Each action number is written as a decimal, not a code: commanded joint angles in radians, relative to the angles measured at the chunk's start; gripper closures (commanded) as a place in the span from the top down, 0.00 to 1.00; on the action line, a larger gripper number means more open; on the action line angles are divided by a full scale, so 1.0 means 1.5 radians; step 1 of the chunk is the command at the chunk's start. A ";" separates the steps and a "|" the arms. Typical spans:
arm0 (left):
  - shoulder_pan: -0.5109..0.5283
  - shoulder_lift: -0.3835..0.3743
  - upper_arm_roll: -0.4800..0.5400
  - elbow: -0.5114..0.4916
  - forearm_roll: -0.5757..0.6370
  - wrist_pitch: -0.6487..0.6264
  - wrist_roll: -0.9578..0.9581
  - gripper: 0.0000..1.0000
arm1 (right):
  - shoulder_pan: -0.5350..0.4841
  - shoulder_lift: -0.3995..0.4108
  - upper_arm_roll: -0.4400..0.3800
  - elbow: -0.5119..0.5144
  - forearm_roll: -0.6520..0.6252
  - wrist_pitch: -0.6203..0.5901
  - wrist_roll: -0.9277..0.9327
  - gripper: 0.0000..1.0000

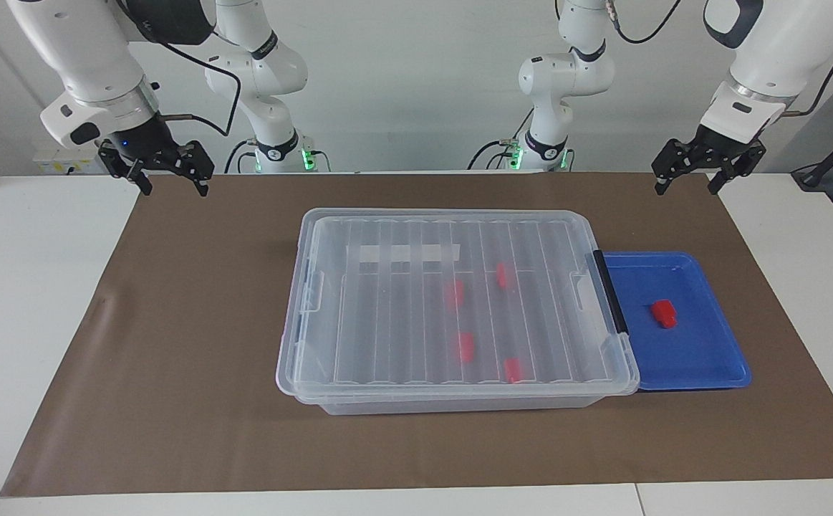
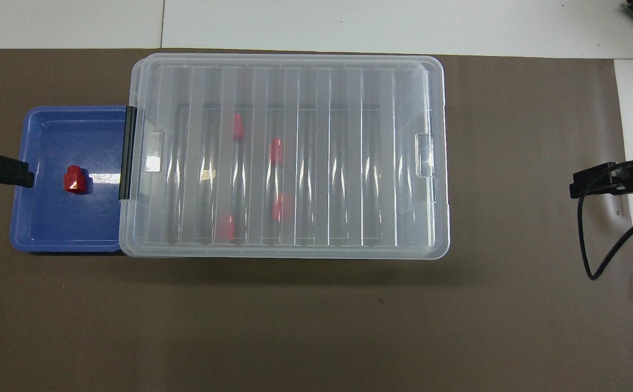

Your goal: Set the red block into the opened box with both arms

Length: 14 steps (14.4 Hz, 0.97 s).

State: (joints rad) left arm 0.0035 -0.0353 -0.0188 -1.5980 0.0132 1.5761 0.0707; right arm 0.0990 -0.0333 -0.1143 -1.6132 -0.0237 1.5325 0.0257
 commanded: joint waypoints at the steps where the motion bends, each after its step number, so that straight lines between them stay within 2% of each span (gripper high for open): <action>1: -0.013 -0.011 0.006 -0.019 0.008 0.014 -0.013 1.00 | 0.000 -0.022 -0.003 -0.026 0.010 0.015 -0.007 1.00; 4: -0.013 -0.011 0.006 -0.019 0.008 0.014 -0.013 1.00 | 0.000 -0.021 -0.003 -0.023 0.011 0.020 -0.003 1.00; 8: -0.014 -0.011 0.006 -0.019 0.008 0.014 -0.020 1.00 | 0.026 -0.015 -0.002 -0.061 0.011 0.121 0.007 1.00; 14: -0.014 -0.011 0.006 -0.019 0.008 0.014 -0.020 1.00 | 0.116 0.101 -0.002 -0.057 0.017 0.289 0.085 1.00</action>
State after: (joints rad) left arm 0.0027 -0.0353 -0.0193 -1.6010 0.0132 1.5762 0.0605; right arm 0.2476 0.0603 -0.1118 -1.7018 -0.0194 1.9017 0.1196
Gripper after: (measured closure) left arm 0.000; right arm 0.000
